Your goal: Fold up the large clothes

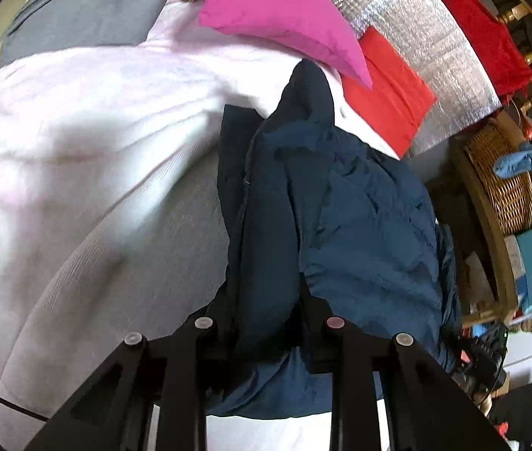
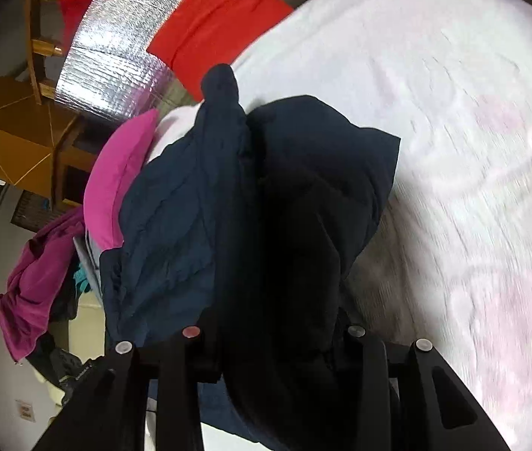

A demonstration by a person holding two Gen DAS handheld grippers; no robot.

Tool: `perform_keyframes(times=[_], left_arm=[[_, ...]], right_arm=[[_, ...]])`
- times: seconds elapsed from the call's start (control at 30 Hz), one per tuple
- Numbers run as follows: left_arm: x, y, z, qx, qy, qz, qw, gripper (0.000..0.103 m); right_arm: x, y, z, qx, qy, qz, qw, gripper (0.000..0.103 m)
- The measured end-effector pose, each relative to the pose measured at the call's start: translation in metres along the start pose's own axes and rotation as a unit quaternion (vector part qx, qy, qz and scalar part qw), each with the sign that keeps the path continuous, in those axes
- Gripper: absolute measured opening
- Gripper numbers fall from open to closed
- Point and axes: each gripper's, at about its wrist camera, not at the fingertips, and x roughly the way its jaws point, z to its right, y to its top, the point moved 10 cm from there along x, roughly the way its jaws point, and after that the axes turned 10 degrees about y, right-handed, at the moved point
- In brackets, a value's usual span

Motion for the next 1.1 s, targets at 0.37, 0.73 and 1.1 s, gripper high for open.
perform_keyframes(times=[0.37, 0.73, 1.1], left_arm=[[-0.025, 0.027, -0.024, -0.011, 0.049, 0.063, 0.9967, 0.060], [0.017, 0.104, 0.034, -0.030, 0.036, 0.127, 0.9908, 0.067], [0.059, 0.119, 0.026, -0.020, 0.088, 0.105, 0.9904, 0.067]], right_arm=[[-0.070, 0.005, -0.008, -0.051, -0.060, 0.030, 0.996, 0.067], [-0.024, 0.087, -0.037, -0.063, -0.030, 0.143, 0.987, 0.080], [0.045, 0.121, -0.037, -0.061, -0.007, 0.119, 0.991, 0.052]])
